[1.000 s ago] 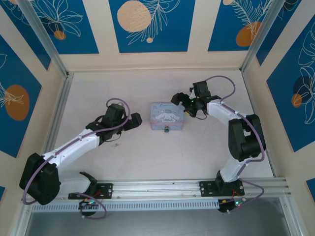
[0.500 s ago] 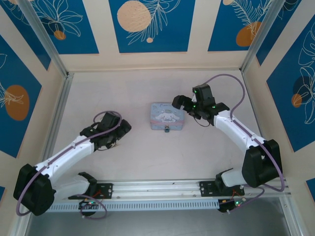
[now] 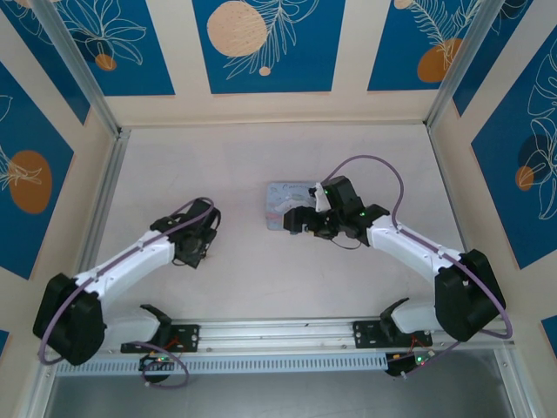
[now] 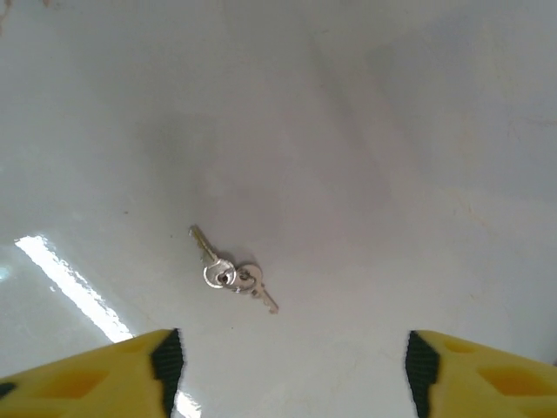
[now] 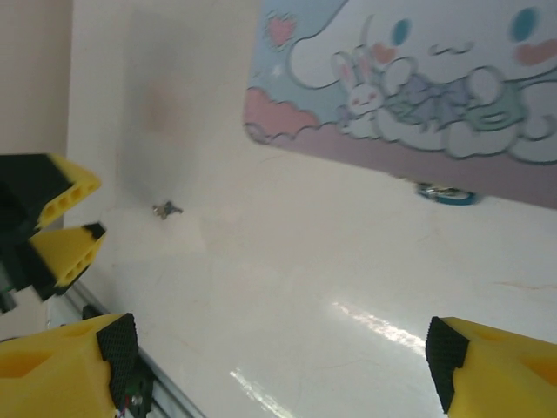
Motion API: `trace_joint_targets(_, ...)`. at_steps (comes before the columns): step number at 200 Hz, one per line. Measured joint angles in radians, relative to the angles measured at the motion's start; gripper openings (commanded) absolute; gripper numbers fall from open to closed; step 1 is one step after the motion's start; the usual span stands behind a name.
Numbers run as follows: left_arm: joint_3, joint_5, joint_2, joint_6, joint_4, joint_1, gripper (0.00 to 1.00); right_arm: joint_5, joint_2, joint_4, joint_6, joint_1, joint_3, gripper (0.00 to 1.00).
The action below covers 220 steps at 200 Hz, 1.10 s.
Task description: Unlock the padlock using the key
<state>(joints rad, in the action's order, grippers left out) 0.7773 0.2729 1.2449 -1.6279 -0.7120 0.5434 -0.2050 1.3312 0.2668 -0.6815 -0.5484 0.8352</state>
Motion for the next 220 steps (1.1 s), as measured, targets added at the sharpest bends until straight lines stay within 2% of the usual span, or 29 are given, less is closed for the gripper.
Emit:
trace_joint_targets(9,0.003,0.001,0.033,-0.009,0.006,0.000,0.52,-0.014,0.000,-0.003,0.003,-0.003,0.000,0.86)
trace_joint_targets(31,0.003,0.001,0.108,-0.031,0.012,0.000,0.52,-0.037,0.000,0.008,0.014,-0.003,0.000,0.85)
trace_joint_targets(65,0.003,0.006,0.136,-0.047,0.023,0.000,0.58,-0.051,-0.003,0.045,0.032,-0.003,0.000,0.85)
trace_joint_targets(91,-0.006,0.013,0.136,-0.061,0.043,-0.007,0.58,-0.062,-0.008,0.064,0.040,-0.003,0.000,0.85)
trace_joint_targets(156,-0.040,-0.024,0.203,-0.085,0.125,-0.092,0.58,-0.061,-0.002,0.076,0.040,-0.003,0.020,0.84)
trace_joint_targets(179,-0.038,-0.055,0.234,-0.175,0.125,-0.113,0.57,-0.059,0.005,0.078,0.039,-0.003,0.031,0.84)
trace_joint_targets(220,-0.013,-0.074,0.266,-0.217,0.095,-0.126,0.54,-0.054,0.040,0.086,0.035,-0.005,0.066,0.82)
